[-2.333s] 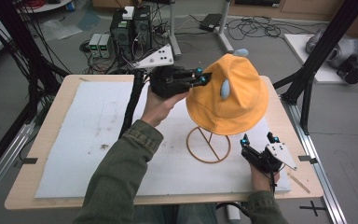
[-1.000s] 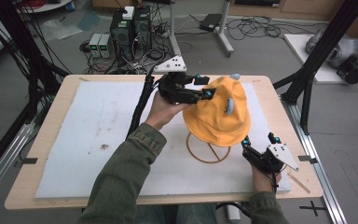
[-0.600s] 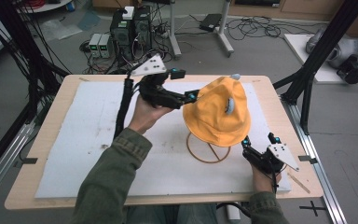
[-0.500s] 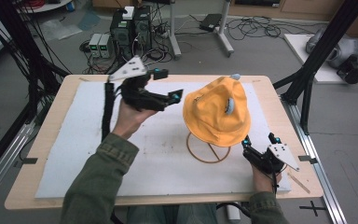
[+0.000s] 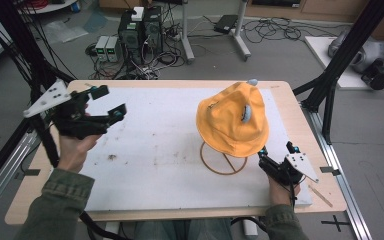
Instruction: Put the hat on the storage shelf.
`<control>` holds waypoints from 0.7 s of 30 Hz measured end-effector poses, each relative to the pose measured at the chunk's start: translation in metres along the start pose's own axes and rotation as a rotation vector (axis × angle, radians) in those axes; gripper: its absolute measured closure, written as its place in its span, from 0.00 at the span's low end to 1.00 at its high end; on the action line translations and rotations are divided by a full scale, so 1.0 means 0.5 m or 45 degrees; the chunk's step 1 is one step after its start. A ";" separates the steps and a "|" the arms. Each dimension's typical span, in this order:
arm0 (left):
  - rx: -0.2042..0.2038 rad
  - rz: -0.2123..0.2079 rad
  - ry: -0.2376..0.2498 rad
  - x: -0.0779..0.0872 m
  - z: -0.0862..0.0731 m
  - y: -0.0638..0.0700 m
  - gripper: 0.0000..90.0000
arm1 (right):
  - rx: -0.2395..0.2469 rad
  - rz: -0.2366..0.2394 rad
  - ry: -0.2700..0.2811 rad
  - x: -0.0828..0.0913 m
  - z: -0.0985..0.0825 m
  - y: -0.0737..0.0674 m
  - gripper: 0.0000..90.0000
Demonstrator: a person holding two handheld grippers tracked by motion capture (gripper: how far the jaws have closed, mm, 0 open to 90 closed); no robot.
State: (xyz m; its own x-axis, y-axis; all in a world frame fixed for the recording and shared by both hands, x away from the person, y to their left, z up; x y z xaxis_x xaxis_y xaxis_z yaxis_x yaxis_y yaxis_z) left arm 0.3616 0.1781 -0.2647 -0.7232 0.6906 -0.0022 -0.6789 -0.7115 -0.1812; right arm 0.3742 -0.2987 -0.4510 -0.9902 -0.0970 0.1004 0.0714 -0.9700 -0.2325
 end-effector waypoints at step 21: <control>0.048 0.893 -0.054 0.168 -0.177 -0.102 0.14 | -0.016 -0.044 0.010 0.000 0.001 0.012 0.14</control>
State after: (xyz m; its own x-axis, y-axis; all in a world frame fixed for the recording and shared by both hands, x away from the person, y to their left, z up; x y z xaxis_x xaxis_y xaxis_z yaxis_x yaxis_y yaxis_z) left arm 0.3467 0.2840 -0.3425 -0.9958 0.0621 -0.0677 -0.0539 -0.9917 -0.1165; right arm 0.3745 -0.3046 -0.4519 -0.9930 -0.0617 0.1009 0.0358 -0.9698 -0.2412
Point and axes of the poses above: each handheld gripper's, and its own axes: x roughly backward along the jaws, z roughly out of its top, y roughly to its right, the point moved 9 cm from there along -x, roughly forward along the jaws, and after that the axes turned 13 degrees about -x, right-handed, at the moved point
